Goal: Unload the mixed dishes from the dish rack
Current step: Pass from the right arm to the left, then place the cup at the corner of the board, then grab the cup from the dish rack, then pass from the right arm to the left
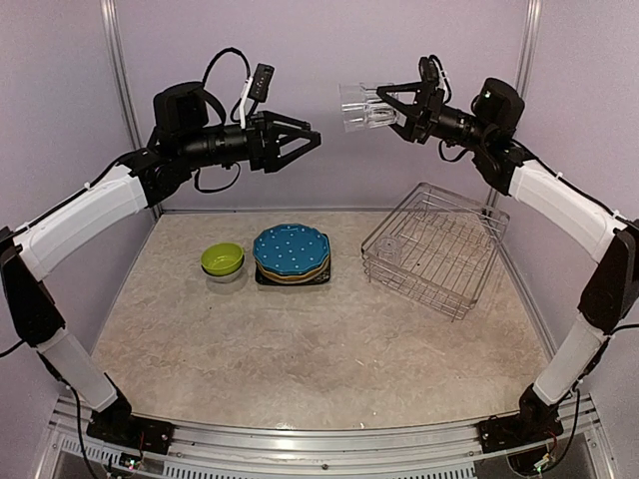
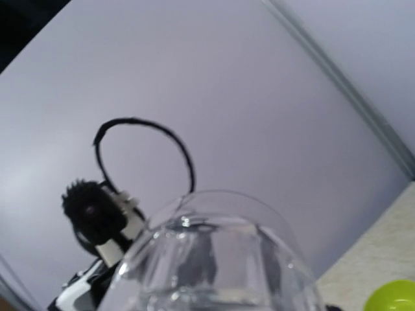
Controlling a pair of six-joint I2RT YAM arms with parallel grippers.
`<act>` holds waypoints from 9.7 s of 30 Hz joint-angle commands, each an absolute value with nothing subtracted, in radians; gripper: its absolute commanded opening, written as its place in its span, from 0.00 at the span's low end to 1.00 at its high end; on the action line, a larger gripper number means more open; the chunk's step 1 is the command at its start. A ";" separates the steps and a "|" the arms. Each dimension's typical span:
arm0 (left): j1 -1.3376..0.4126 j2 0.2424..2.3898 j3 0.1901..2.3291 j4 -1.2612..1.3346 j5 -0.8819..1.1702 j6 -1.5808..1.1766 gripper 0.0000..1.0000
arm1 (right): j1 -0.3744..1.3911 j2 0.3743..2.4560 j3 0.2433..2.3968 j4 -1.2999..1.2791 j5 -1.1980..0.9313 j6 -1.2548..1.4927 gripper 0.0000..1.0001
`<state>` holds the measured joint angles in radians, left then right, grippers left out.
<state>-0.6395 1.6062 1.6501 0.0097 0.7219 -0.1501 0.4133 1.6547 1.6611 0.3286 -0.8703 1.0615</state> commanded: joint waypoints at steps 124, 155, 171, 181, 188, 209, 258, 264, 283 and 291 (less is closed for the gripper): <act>-0.106 2.251 2.143 -1.266 0.003 -0.796 0.38 | 0.305 1.801 1.879 -0.642 -0.714 0.274 0.99; -0.182 2.000 2.250 -1.227 -0.161 -0.706 0.99 | 0.458 1.923 1.872 -0.966 -0.205 0.081 0.99; -0.193 1.989 2.226 -1.210 -0.216 -0.687 0.99 | 0.471 2.091 1.965 -1.003 -0.095 0.089 0.96; -0.193 1.997 2.223 -1.202 -0.213 -0.689 0.99 | 0.478 2.178 2.034 -1.012 -0.055 0.088 0.90; -0.196 2.004 2.224 -1.194 -0.206 -0.675 0.99 | 0.477 2.213 2.041 -1.017 -0.024 0.080 0.85; -0.296 2.051 2.249 -1.248 -0.147 -0.467 0.99 | 0.466 2.170 1.996 -0.984 -0.032 0.046 0.37; -0.475 1.384 1.431 -0.009 0.492 -0.148 0.99 | 0.357 1.761 1.811 0.163 -0.950 1.028 0.25; -0.540 1.380 1.420 0.052 0.571 -0.040 0.99 | 0.402 1.767 1.725 0.443 -0.978 1.243 0.25; -0.681 1.453 1.494 -0.035 0.628 0.265 0.79 | 0.552 1.855 1.697 0.687 -1.013 1.463 0.25; -0.687 1.480 1.520 -0.068 0.605 0.290 0.54 | 0.585 1.892 1.702 0.729 -1.026 1.503 0.25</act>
